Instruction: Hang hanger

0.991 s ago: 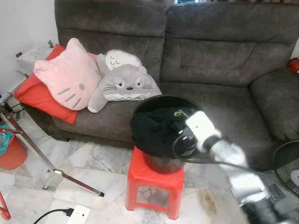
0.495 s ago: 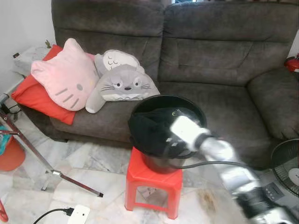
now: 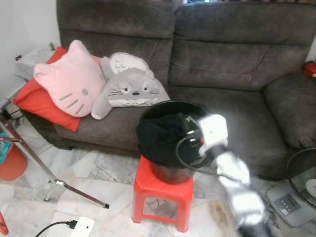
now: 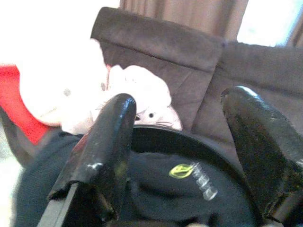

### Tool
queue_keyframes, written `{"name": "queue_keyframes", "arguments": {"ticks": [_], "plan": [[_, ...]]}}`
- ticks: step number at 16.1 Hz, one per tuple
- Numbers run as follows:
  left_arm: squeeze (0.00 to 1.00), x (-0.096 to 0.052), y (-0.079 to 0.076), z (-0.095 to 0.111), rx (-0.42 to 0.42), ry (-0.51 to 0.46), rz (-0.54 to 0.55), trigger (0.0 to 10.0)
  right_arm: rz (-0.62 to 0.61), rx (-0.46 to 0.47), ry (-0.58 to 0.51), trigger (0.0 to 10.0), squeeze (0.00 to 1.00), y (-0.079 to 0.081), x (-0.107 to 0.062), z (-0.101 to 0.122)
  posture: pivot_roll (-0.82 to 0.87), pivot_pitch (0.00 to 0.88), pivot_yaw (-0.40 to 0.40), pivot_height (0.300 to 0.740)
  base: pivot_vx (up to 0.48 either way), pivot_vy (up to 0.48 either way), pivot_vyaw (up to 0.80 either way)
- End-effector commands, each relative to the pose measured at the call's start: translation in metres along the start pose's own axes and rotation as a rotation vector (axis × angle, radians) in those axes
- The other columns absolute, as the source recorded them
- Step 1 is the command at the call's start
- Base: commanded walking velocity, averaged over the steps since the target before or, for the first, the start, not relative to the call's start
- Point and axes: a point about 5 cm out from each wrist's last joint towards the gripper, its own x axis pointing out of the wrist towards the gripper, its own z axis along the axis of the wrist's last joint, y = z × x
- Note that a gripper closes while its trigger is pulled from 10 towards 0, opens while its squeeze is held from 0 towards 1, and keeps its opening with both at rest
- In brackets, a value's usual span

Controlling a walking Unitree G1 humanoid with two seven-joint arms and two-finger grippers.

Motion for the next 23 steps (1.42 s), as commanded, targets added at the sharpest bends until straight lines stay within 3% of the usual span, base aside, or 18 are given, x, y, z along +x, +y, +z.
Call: {"name": "queue_keyframes", "arguments": {"ticks": [1,5,10,23], "plan": [[0.00,-0.001,0.001,-0.004,-0.005,0.008,0.002,10.0,-0.044,0.039,-0.015,10.0,0.00,-0.004,-0.001,0.005,-0.13,0.000,0.022,0.740,0.000,0.000,0.00],[0.00,-0.001,0.001,-0.005,-0.023,0.010,-0.005,10.0,-0.011,0.059,-0.050,10.0,0.00,0.013,0.001,0.013,-0.12,0.000,0.015,0.740,0.000,0.000,0.00],[0.00,-0.001,0.000,-0.006,-0.030,0.012,-0.010,10.0,-0.022,0.034,-0.055,10.0,0.00,0.006,0.006,0.016,-0.13,0.000,0.012,0.740,0.000,0.000,0.00],[0.00,-0.001,-0.002,-0.008,-0.031,0.017,-0.021,10.0,0.009,-0.007,-0.058,10.0,0.00,0.011,0.008,0.016,-0.13,0.000,-0.002,0.740,0.057,0.000,0.00]]}}
